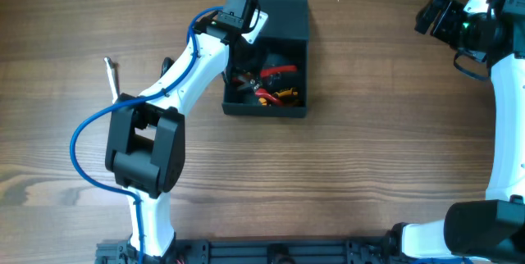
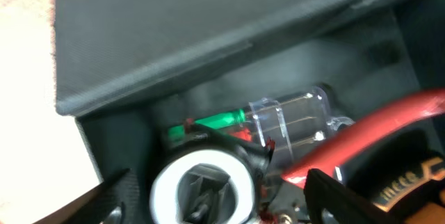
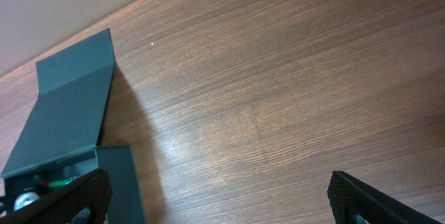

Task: Pack container
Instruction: 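Lower the tape measure into the box and open the left gripper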

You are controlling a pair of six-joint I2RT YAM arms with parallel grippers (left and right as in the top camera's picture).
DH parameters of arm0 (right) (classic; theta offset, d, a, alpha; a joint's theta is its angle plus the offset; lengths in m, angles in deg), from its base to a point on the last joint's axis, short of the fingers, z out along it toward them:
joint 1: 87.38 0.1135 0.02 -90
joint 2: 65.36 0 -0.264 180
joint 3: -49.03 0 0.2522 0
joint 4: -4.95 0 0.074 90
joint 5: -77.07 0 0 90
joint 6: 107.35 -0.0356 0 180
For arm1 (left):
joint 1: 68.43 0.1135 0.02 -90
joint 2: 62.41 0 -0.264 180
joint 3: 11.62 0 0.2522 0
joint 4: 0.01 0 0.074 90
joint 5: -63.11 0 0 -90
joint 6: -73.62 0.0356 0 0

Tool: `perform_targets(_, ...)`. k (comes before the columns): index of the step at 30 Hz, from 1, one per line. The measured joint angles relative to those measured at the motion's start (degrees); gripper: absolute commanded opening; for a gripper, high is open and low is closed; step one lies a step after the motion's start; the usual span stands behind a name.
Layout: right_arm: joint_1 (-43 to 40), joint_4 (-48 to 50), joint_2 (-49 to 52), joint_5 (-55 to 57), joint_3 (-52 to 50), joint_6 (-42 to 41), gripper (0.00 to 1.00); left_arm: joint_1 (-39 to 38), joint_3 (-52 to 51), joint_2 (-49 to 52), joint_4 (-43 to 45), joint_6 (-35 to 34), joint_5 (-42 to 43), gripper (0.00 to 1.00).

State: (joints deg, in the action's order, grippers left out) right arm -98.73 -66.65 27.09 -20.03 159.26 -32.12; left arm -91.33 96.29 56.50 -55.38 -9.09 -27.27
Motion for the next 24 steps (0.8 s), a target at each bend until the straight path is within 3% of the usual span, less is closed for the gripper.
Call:
perform_targets(6, 0.00, 0.02, 0.00, 0.00, 0.00, 0.00, 1.00, -0.17, 1.40, -2.51, -4.26, -1.07, 0.07, 0.80)
perform_targets(14, 0.00, 0.00, 0.00, 0.00, 0.00, -0.02, 1.00, 1.36, 2.91, -18.71, -15.47, -1.86, -9.31, 0.95)
perform_targets(19, 0.00, 0.02, 0.00, 0.00, 0.00, 0.00, 1.00, 11.93, 3.10, -21.05, -25.59, -4.35, -10.88, 0.96)
perform_targets(24, 0.00, 0.00, 0.00, 0.00, 0.00, 0.00, 1.00, 22.14, 1.36, -17.11, -24.52, -4.33, -7.39, 0.92)
